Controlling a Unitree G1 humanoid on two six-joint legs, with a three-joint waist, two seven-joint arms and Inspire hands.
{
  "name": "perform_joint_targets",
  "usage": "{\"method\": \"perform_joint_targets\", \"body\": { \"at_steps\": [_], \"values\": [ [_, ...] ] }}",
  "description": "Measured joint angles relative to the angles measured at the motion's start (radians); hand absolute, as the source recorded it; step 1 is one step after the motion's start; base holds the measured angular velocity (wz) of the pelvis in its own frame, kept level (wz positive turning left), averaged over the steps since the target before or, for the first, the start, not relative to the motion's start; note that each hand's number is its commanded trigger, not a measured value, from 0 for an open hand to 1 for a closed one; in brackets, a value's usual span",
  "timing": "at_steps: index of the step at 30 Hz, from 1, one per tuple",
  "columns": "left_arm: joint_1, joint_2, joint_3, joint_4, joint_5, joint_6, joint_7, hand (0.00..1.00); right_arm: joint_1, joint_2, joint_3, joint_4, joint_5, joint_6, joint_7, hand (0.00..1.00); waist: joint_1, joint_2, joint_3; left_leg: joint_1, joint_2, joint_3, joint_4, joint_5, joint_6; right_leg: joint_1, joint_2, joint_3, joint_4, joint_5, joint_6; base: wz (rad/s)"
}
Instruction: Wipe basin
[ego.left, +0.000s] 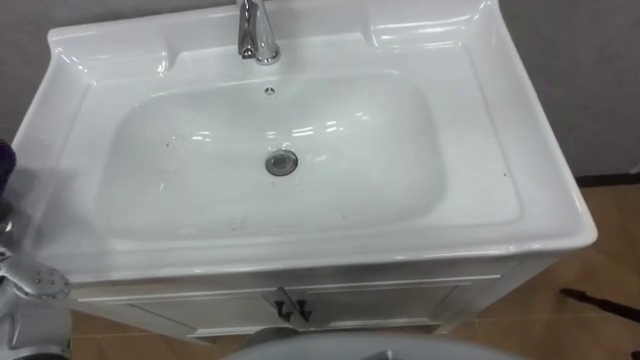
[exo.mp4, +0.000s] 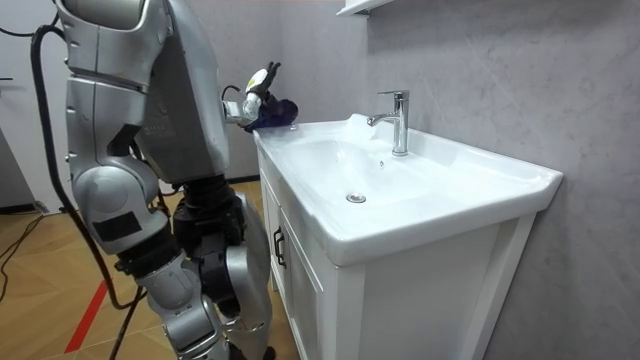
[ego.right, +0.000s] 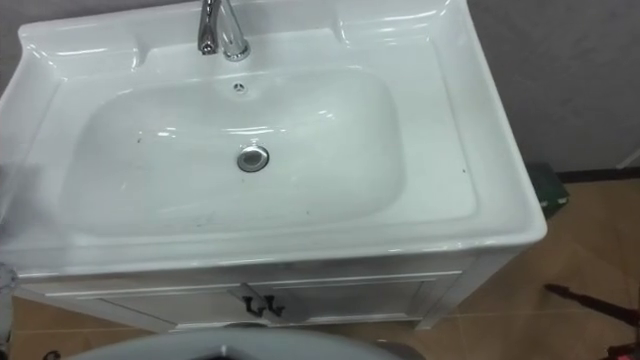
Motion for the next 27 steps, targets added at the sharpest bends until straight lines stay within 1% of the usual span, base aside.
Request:
{"method": "perform_joint_targets", "body": {
  "at_steps": [4, 6, 8, 9, 10, 11, 13, 15, 16, 19, 22, 24, 27],
  "values": [
    [0.003, 0.0, 0.036, -0.062, 0.0, -0.006, 0.008, 0.0, 0.001, 0.0, 0.0, -0.001, -0.004, 0.001, -0.003, 0.0, 0.002, 0.004, -0.002, 0.007, -0.001, 0.001, -0.01, 0.0, -0.001, 0.001, 0.0, 0.002, 0.0, 0.0, 0.0, -0.01],
    [0.013, 0.0, 0.054, -0.108, 0.0, -0.007, 0.019, 0.0, -0.004, 0.0, 0.0, -0.003, -0.016, 0.001, -0.011, 0.0, 0.004, 0.005, -0.0045, 0.011, -0.003, 0.0, -0.019, 0.002, -0.002, 0.001, -0.001, 0.002, 0.0, 0.0, 0.001, 0.0],
    [0.015, 0.0, 0.06, -0.13, 0.0, -0.012, 0.027, 0.0, -0.006, 0.0, 0.0, -0.003, -0.038, 0.001, -0.012, 0.0, 0.009, 0.005, -0.0048, 0.014, -0.004, 0.0, -0.022, 0.004, -0.002, 0.001, -0.002, 0.002, 0.0, 0.0, 0.001, 0.0],
    [0.015, 0.0, 0.06, -0.135, 0.0, -0.016, 0.027, 0.0, -0.007, 0.0, 0.0, -0.003, -0.046, 0.0, -0.015, 0.0, 0.013, 0.004, -0.0046, 0.02, -0.006, 0.0, -0.026, 0.007, -0.002, 0.003, -0.003, 0.003, 0.0, -0.001, 0.001, 0.0],
    [0.015, 0.0, 0.061, -0.136, 0.0, -0.017, 0.027, 0.0, -0.008, 0.0, -0.001, -0.003, -0.048, 0.0, -0.016, 0.0, 0.015, 0.009, -0.0047, 0.021, -0.006, 0.0, -0.029, 0.008, -0.001, 0.004, -0.004, 0.002, 0.0, -0.001, 0.002, 0.0],
    [0.019, 0.0, 0.062, -0.138, 0.001, -0.021, 0.027, 0.0, -0.011, 0.0, -0.001, -0.003, -0.057, 0.0, -0.017, 0.0, 0.016, 0.006, -0.0041, 0.022, -0.009, 0.001, -0.035, 0.01, -0.001, 0.005, -0.006, 0.002, 0.0, -0.002, 0.004, 0.03],
    [0.019, 0.0, 0.065, -0.138, 0.001, -0.027, 0.027, 0.0, -0.016, 0.0, -0.001, -0.003, -0.082, 0.0, -0.017, 0.0, 0.02, 0.01, -0.0061, 0.022, -0.01, 0.002, -0.034, 0.01, 0.0, 0.006, -0.008, 0.001, 0.0, -0.003, 0.006, 0.02],
    [0.019, 0.0, 0.076, -0.139, 0.001, -0.027, 0.026, 0.0, -0.024, 0.001, -0.001, -0.003, -0.104, 0.0, -0.017, 0.0, 0.023, 0.015, -0.0056, 0.022, -0.014, -0.001, -0.034, 0.012, 0.003, 0.006, -0.011, 0.0, 0.0, -0.005, 0.008, 0.04],
    [0.019, 0.0, 0.077, -0.141, 0.001, -0.027, 0.026, 0.0, -0.025, 0.001, -0.001, -0.003, -0.113, 0.0, -0.016, 0.0, 0.021, 0.018, -0.007, 0.022, -0.014, -0.001, -0.034, 0.012, 0.003, 0.006, -0.011, 0.0, 0.0, -0.005, 0.009, 0.04],
    [0.019, 0.0, 0.077, -0.157, 0.001, -0.027, 0.025, 0.0, -0.034, 0.001, -0.001, -0.001, -0.126, 0.001, -0.015, 0.0, 0.023, 0.021, -0.0052, 0.023, -0.016, -0.001, -0.034, 0.012, 0.004, 0.01, -0.013, 0.0, -0.001, -0.005, 0.012, 0.0],
    [0.019, 0.0, 0.077, -0.177, 0.001, -0.027, 0.023, 0.0, -0.035, 0.0, -0.001, -0.002, -0.126, 0.001, -0.009, 0.0, 0.022, 0.029, -0.0065, 0.026, -0.017, -0.003, -0.034, 0.012, 0.004, 0.018, -0.013, -0.002, -0.011, -0.003, 0.014, 0.0],
    [0.019, 0.0, 0.077, -0.196, 0.001, -0.026, 0.023, 0.0, -0.04, 0.0, -0.001, -0.002, -0.126, 0.001, -0.007, 0.0, 0.018, 0.032, -0.004, 0.025, -0.017, -0.006, -0.034, 0.012, 0.004, 0.02, -0.013, -0.005, -0.016, -0.003, 0.015, 0.02],
    [0.017, 0.0, 0.084, -0.228, -0.001, -0.026, 0.023, 0.0, -0.032, 0.001, -0.001, -0.001, -0.125, 0.002, -0.006, 0.0, 0.007, 0.034, -0.0044, 0.027, -0.02, -0.012, -0.044, 0.012, 0.004, 0.022, -0.015, -0.018, -0.018, -0.003, 0.016, 0.09]
  ]
}}
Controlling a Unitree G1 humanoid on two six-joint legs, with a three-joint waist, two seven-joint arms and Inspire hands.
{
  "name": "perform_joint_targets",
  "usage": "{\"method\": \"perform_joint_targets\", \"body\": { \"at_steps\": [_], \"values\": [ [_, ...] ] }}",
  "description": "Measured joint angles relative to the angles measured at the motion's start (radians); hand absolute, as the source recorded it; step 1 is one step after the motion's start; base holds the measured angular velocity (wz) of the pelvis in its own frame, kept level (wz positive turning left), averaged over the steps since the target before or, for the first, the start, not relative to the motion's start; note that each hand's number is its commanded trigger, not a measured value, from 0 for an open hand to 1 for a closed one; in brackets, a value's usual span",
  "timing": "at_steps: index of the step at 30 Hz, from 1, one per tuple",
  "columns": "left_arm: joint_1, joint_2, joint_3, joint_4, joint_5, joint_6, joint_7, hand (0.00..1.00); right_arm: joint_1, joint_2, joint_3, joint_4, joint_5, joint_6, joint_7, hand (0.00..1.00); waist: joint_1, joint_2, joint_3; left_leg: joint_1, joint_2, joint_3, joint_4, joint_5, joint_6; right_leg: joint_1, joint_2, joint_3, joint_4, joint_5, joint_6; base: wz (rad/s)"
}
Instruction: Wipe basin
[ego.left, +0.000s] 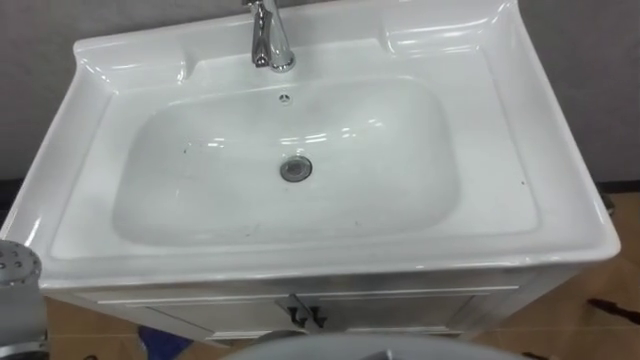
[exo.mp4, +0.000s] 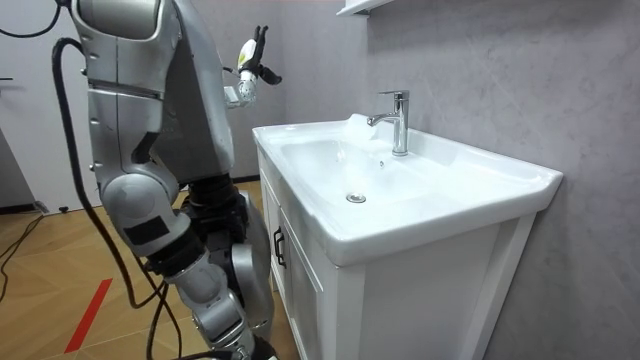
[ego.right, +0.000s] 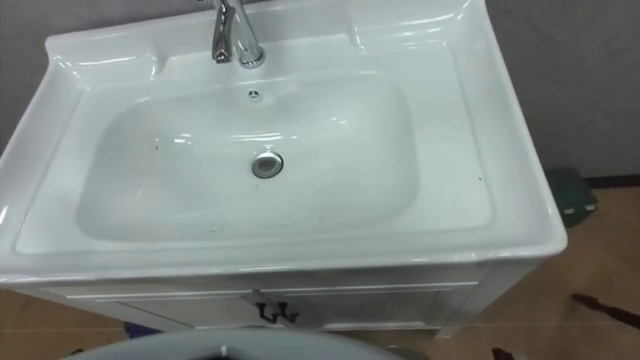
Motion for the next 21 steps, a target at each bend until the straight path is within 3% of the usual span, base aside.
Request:
{"method": "perform_joint_targets", "body": {
  "at_steps": [5, 13, 15, 21],
  "values": [
    [-0.003, 0.0, 0.049, -0.021, -0.004, -0.012, 0.002, 0.0, 0.016, 0.0, 0.0, -0.001, 0.0, 0.0, 0.0, 0.0, 0.003, 0.003, 0.0006, 0.013, -0.002, -0.001, -0.009, 0.0, 0.0, 0.011, 0.0, 0.001, -0.011, 0.0, 0.0, 0.0],
    [0.015, 0.0, 0.155, -0.041, -0.132, -0.026, 0.064, 0.0, 0.018, -0.002, -0.002, 0.0, 0.004, 0.009, 0.001, 0.0, 0.025, 0.007, 0.0014, 0.02, -0.009, -0.022, -0.018, 0.0, 0.001, 0.014, 0.001, 0.009, -0.018, -0.001, 0.004, -0.01],
    [0.028, 0.0, 0.162, -0.041, -0.159, -0.026, 0.066, 0.0, 0.016, -0.002, -0.001, 0.0, 0.004, 0.008, 0.0, 0.0, 0.047, 0.008, 0.0002, 0.016, -0.01, -0.026, -0.018, 0.0, 0.001, 0.012, 0.0, 0.009, -0.017, -0.002, 0.005, 0.0],
    [0.137, -0.009, 0.184, 0.007, -0.247, -0.032, 0.072, 0.0, 0.012, -0.002, -0.001, 0.0, 0.014, 0.007, -0.015, 0.0, 0.075, 0.002, -0.0036, 0.018, -0.016, -0.046, -0.031, 0.003, 0.004, 0.02, -0.004, -0.021, -0.023, -0.004, 0.009, 0.12]
  ]
}}
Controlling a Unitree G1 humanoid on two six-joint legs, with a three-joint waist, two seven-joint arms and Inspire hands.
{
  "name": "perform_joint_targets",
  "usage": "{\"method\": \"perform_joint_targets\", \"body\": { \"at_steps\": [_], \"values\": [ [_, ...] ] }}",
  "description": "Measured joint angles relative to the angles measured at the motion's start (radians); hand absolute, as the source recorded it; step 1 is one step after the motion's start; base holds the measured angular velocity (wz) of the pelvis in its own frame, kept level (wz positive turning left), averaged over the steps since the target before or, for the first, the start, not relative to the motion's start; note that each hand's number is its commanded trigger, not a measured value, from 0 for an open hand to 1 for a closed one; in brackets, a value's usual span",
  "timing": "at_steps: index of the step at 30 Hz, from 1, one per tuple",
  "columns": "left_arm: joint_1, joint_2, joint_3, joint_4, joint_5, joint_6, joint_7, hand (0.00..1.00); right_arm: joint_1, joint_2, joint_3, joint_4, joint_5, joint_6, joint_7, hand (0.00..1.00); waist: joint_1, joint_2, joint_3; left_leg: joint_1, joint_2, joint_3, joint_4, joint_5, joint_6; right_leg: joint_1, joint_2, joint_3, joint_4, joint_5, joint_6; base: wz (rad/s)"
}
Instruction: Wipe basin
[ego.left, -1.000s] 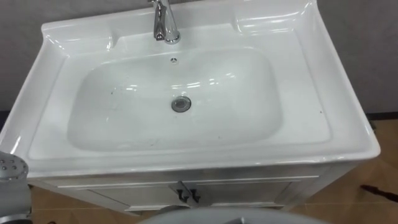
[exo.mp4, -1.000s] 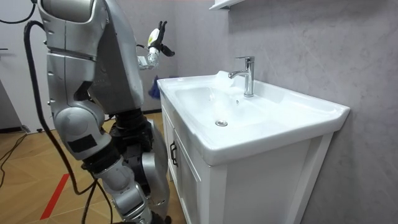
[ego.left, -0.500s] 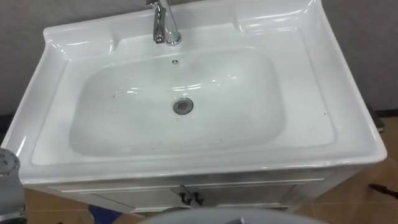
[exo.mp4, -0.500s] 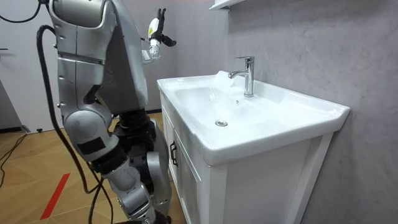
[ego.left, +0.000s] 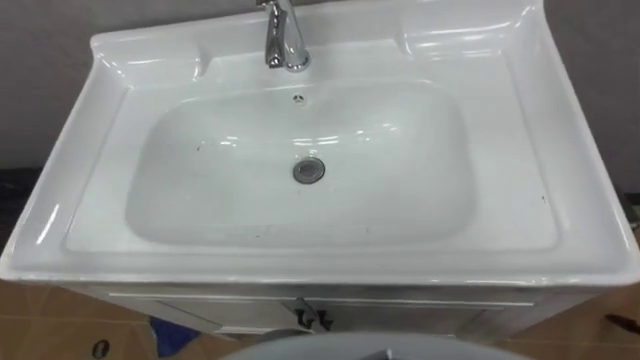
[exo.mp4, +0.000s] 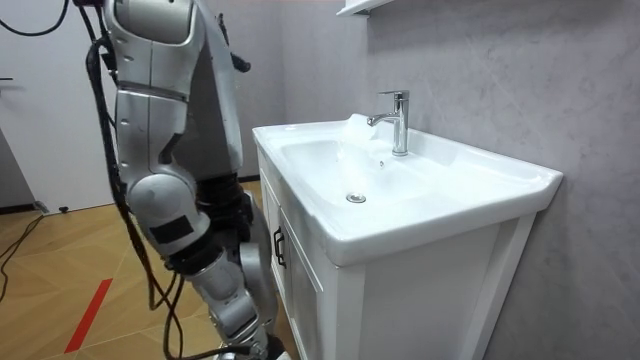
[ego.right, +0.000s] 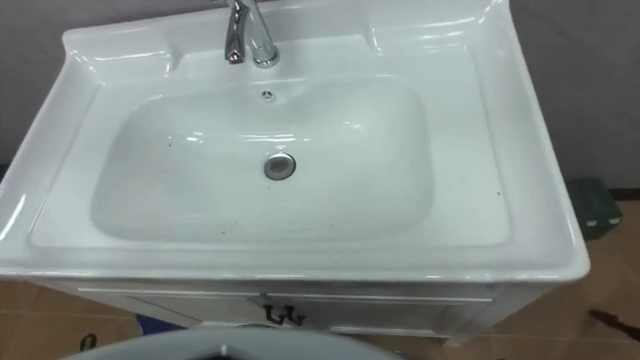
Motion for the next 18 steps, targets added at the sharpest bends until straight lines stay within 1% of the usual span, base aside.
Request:
{"method": "perform_joint_targets", "body": {
  "at_steps": [1, 3, 4, 5, 6, 7, 8, 9, 10, 11, 12, 13, 14, 15, 16, 17, 18],
  "values": [
    [0.01, -0.005, 0.001, 0.007, -0.016, 0.0, 0.0, 0.0, -0.002, 0.0, 0.0, 0.0, 0.002, 0.0, 0.0, 0.0, 0.002, -0.001, -0.001, -0.002, 0.0, -0.003, 0.001, 0.001, 0.0, 0.001, 0.0, -0.004, -0.004, 0.0, 0.0, 0.21],
    [0.046, -0.034, 0.001, 0.029, -0.072, 0.001, -0.002, 0.0, -0.003, -0.004, 0.0, -0.003, 0.003, 0.0, -0.001, 0.0, 0.024, -0.008, -0.0045, -0.005, -0.002, -0.014, 0.004, 0.002, 0.001, 0.004, 0.0, -0.011, -0.008, 0.0, 0.0, 0.16],
    [0.056, -0.044, 0.001, 0.038, -0.091, 0.001, -0.002, 0.0, -0.003, -0.004, 0.0, -0.003, -0.001, 0.001, -0.002, 0.0, 0.029, -0.015, -0.0051, -0.007, -0.006, -0.03, 0.007, 0.002, 0.0, 0.01, -0.001, -0.024, -0.011, -0.001, 0.001, 0.25],
    [0.059, -0.049, 0.001, 0.045, -0.092, 0.001, -0.002, 0.0, -0.004, -0.005, -0.001, -0.003, 0.0, 0.001, -0.004, 0.0, 0.029, -0.019, -0.005, -0.006, -0.009, -0.034, 0.007, 0.003, 0.0, 0.012, -0.002, -0.029, -0.011, -0.003, 0.002, 0.33],
    [0.067, -0.061, 0.003, 0.067, -0.093, 0.001, -0.001, 0.0, -0.008, -0.007, -0.003, -0.003, -0.001, 0.001, -0.009, 0.0, 0.033, -0.026, -0.0057, -0.004, -0.014, -0.041, 0.005, 0.007, 0.001, 0.013, -0.006, -0.037, -0.007, -0.007, 0.005, 0.22],
    [0.075, -0.068, 0.003, 0.078, -0.094, 0.001, -0.001, 0.0, -0.012, -0.008, -0.003, -0.003, -0.002, 0.001, -0.009, 0.0, 0.039, -0.029, -0.0061, -0.004, -0.014, -0.043, 0.005, 0.008, 0.001, 0.013, -0.007, -0.038, -0.006, -0.009, 0.006, 0.13],
    [0.096, -0.076, 0.001, 0.108, -0.105, -0.003, -0.002, 0.0, -0.02, -0.009, -0.004, -0.003, -0.001, 0.001, -0.009, 0.0, 0.051, -0.033, -0.0069, -0.003, -0.015, -0.05, 0.004, 0.008, 0.001, 0.014, -0.009, -0.041, -0.007, -0.01, 0.006, 0.08],
    [0.12, -0.082, 0.001, 0.142, -0.119, -0.006, -0.002, 0.0, -0.03, -0.008, -0.002, 0.002, 0.001, 0.01, -0.009, 0.0, 0.054, -0.039, -0.0066, -0.005, -0.019, -0.062, 0.004, 0.008, 0.001, 0.018, -0.01, -0.052, -0.01, -0.011, 0.006, 0.11],
    [0.13, -0.088, -0.001, 0.158, -0.131, -0.007, -0.003, 0.0, -0.032, -0.008, -0.002, 0.009, 0.002, 0.012, -0.009, 0.0, 0.053, -0.043, -0.0067, -0.004, -0.022, -0.074, 0.004, 0.009, 0.001, 0.019, -0.011, -0.057, -0.01, -0.012, 0.007, 0.28],
    [0.142, -0.106, -0.005, 0.198, -0.151, -0.012, -0.003, 0.0, -0.034, -0.009, -0.003, 0.023, 0.009, 0.013, -0.009, 0.0, 0.054, -0.049, -0.0067, -0.004, -0.028, -0.093, 0.004, 0.009, 0.001, 0.02, -0.013, -0.065, -0.01, -0.013, 0.01, 0.27],
    [0.153, -0.128, -0.015, 0.243, -0.183, -0.012, -0.005, 0.0, -0.038, -0.009, -0.008, 0.036, 0.016, 0.018, -0.01, 0.0, 0.058, -0.05, -0.0073, -0.005, -0.03, -0.1, 0.005, 0.009, 0.001, 0.021, -0.013, -0.065, -0.01, -0.014, 0.011, 0.22],
    [0.16, -0.14, -0.02, 0.265, -0.198, -0.012, -0.009, 0.0, -0.039, -0.009, -0.009, 0.036, 0.018, 0.023, -0.01, 0.0, 0.061, -0.052, -0.0074, -0.007, -0.031, -0.104, 0.006, 0.009, 0.001, 0.021, -0.014, -0.066, -0.01, -0.014, 0.011, 0.08],
    [0.174, -0.161, -0.034, 0.321, -0.219, -0.011, -0.013, 0.0, -0.037, -0.008, -0.01, 0.035, 0.023, 0.031, -0.009, 0.0, 0.069, -0.055, -0.0078, -0.007, -0.031, -0.108, 0.005, 0.009, 0.001, 0.021, -0.015, -0.068, -0.011, -0.015, 0.012, 0.06],
    [0.181, -0.176, -0.056, 0.377, -0.245, -0.011, -0.021, 0.0, -0.037, -0.007, -0.009, 0.035, 0.03, 0.037, -0.006, 0.0, 0.07, -0.059, -0.007, -0.005, -0.032, -0.109, 0.005, 0.009, 0.001, 0.026, -0.017, -0.08, -0.012, -0.015, 0.012, 0.09],
    [0.185, -0.181, -0.068, 0.402, -0.265, -0.009, -0.029, 0.0, -0.036, -0.006, -0.01, 0.036, 0.033, 0.043, -0.004, 0.0, 0.069, -0.062, -0.0067, -0.002, -0.032, -0.112, 0.005, 0.009, 0.001, 0.03, -0.017, -0.082, -0.014, -0.015, 0.013, 0.12],
    [0.195, -0.192, -0.09, 0.451, -0.294, -0.005, -0.046, 0.0, -0.036, -0.006, -0.011, 0.04, 0.034, 0.05, 0.005, 0.0, 0.068, -0.068, -0.0076, -0.001, -0.032, -0.117, 0.005, 0.009, 0.001, 0.035, -0.017, -0.082, -0.015, -0.015, 0.014, 0.14],
    [0.201, -0.193, -0.12, 0.505, -0.311, -0.002, -0.06, 0.0, -0.036, -0.006, -0.012, 0.041, 0.034, 0.05, 0.008, 0.0, 0.068, -0.073, -0.0059, 0.0, -0.032, -0.121, 0.005, 0.009, 0.001, 0.039, -0.016, -0.085, -0.017, -0.015, 0.014, 0.09]
  ]
}}
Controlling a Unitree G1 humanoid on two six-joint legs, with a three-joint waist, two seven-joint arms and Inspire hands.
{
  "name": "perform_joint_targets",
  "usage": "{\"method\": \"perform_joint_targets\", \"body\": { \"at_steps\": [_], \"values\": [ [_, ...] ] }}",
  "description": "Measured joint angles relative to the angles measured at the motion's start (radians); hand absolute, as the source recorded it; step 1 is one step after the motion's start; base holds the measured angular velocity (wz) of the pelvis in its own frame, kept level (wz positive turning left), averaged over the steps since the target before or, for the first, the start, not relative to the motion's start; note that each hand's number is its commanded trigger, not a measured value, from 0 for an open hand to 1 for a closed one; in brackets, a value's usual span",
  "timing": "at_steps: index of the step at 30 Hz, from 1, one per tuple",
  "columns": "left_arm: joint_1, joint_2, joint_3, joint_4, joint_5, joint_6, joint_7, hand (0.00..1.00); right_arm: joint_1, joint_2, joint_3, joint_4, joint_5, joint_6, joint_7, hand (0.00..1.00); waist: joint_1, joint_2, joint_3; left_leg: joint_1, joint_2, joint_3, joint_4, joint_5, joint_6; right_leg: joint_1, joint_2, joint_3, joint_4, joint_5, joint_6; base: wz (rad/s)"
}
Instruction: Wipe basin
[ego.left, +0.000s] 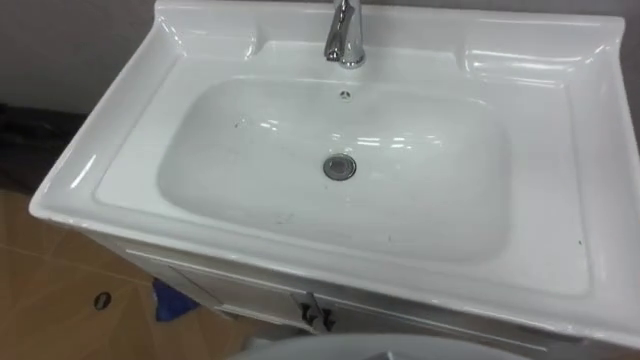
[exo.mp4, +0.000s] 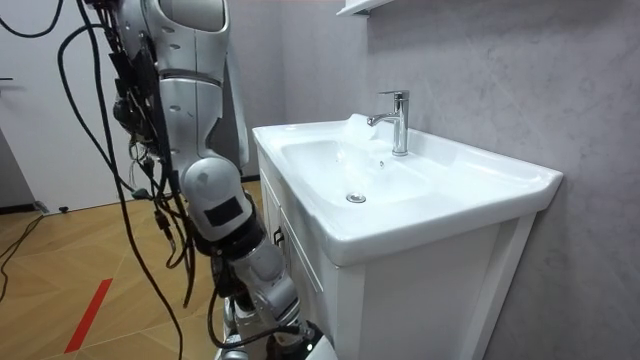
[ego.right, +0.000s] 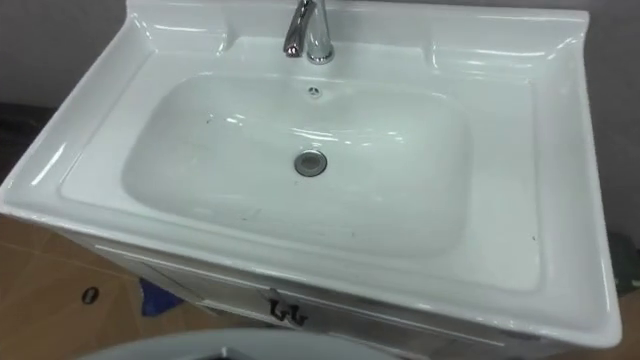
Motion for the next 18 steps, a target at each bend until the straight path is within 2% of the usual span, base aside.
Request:
{"method": "perform_joint_targets", "body": {
  "at_steps": [4, 6, 9, 13, 16, 18],
  "values": [
    [0.002, -0.007, -0.091, 0.176, -0.035, 0.007, -0.051, 0.0, -0.028, 0.0, -0.029, 0.035, 0.021, -0.007, -0.004, 0.0, -0.016, -0.006, 0.0014, 0.006, 0.002, 0.003, 0.001, 0.0, 0.0, 0.008, 0.002, 0.001, -0.006, 0.0, 0.0, 0.0],
    [-0.002, -0.019, -0.122, 0.249, -0.046, 0.007, -0.108, 0.0, -0.04, 0.001, -0.029, 0.038, 0.04, -0.011, -0.002, 0.0, -0.022, -0.01, 0.002, 0.013, 0.004, 0.019, -0.004, 0.0, 0.0, 0.01, 0.002, 0.009, -0.007, 0.001, 0.0, -0.12],
    [-0.008, -0.026, -0.163, 0.293, -0.061, 0.01, -0.161, 0.0, -0.056, 0.001, -0.028, 0.065, 0.043, -0.025, 0.0, 0.0, -0.05, -0.014, 0.0031, 0.017, 0.003, 0.023, -0.017, 0.0, 0.001, 0.016, 0.002, 0.007, -0.01, 0.002, 0.001, -0.01],
    [-0.031, -0.026, -0.196, 0.315, -0.059, 0.016, -0.226, 0.0, -0.061, 0.002, -0.027, 0.076, 0.044, -0.028, 0.018, 0.0, -0.067, -0.017, 0.0047, 0.015, 0.007, 0.04, -0.02, 0.001, 0.001, 0.007, 0.001, 0.016, -0.01, 0.001, 0.001, -0.08],
    [-0.069, -0.027, -0.223, 0.325, -0.06, 0.038, -0.291, 0.0, -0.065, 0.01, -0.026, 0.079, 0.047, -0.028, 0.021, 0.0, -0.099, -0.021, 0.0071, 0.021, 0.008, 0.053, -0.025, 0.001, 0.001, 0.007, 0.002, 0.03, -0.012, 0.001, 0.001, -0.11],
    [-0.109, -0.026, -0.233, 0.337, -0.06, 0.047, -0.34, 0.0, -0.068, 0.014, -0.027, 0.079, 0.044, -0.029, 0.039, 0.0, -0.116, -0.026, 0.0108, 0.027, 0.016, 0.083, -0.038, 0.002, 0.002, 0.004, 0.002, 0.042, -0.011, 0.001, 0.001, -0.17]
  ]
}}
